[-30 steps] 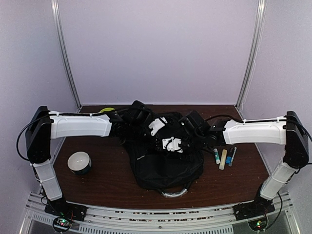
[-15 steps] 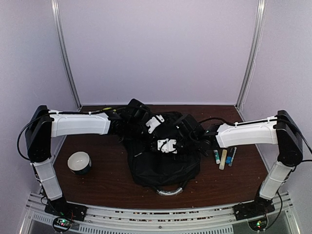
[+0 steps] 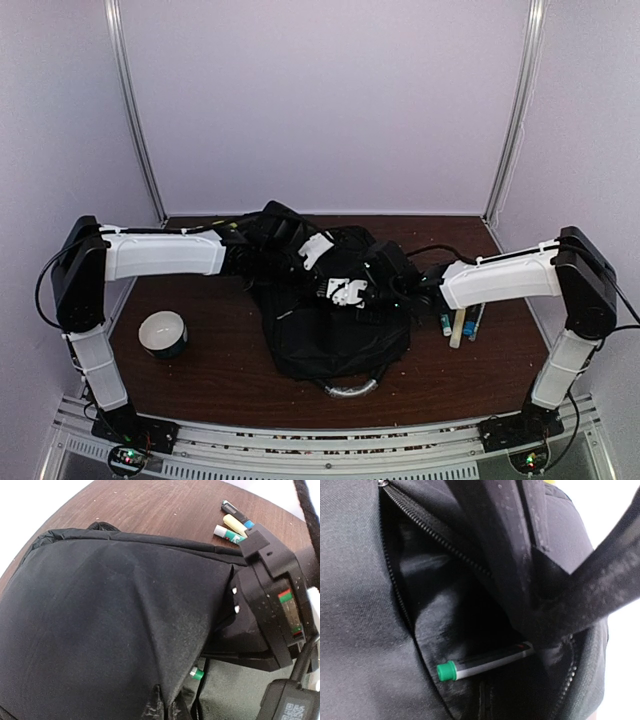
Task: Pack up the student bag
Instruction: Place the pen in the lower front pocket of the bag, then adjust the lower front pocket of the student bag.
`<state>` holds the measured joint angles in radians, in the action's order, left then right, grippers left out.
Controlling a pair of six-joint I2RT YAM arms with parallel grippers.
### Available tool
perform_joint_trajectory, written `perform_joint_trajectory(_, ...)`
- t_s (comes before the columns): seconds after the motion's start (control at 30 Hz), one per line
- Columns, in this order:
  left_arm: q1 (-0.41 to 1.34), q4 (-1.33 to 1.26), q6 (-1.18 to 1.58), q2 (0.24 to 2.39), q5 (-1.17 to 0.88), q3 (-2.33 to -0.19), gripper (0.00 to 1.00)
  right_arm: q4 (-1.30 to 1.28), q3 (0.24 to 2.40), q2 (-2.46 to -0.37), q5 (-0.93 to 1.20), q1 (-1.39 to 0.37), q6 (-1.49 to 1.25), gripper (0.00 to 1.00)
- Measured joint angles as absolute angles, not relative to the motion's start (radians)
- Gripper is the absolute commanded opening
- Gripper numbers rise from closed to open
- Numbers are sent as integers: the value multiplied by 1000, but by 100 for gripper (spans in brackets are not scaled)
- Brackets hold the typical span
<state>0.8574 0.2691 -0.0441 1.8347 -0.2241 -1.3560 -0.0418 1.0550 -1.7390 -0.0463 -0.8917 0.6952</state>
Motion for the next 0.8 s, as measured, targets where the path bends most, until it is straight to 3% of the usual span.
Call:
perform_joint_trajectory(0.4,875,262,2,1846,-225,-1357,1,-342,1052,-1494,178,-875,627,23)
perform_joint_trajectory(0.53,878,265,-4,1847,-217,-1357,49,-470,1054,-1398,317,-868,633,25)
perform_joint_trajectory(0.6,879,263,-2,1847,-215,-1354,94,-522,1049,-1367,361,-854,638,26)
perform_joint_trajectory(0.8,891,228,29,1827,-153,-1300,98,-620,971,-1269,443,-746,636,27)
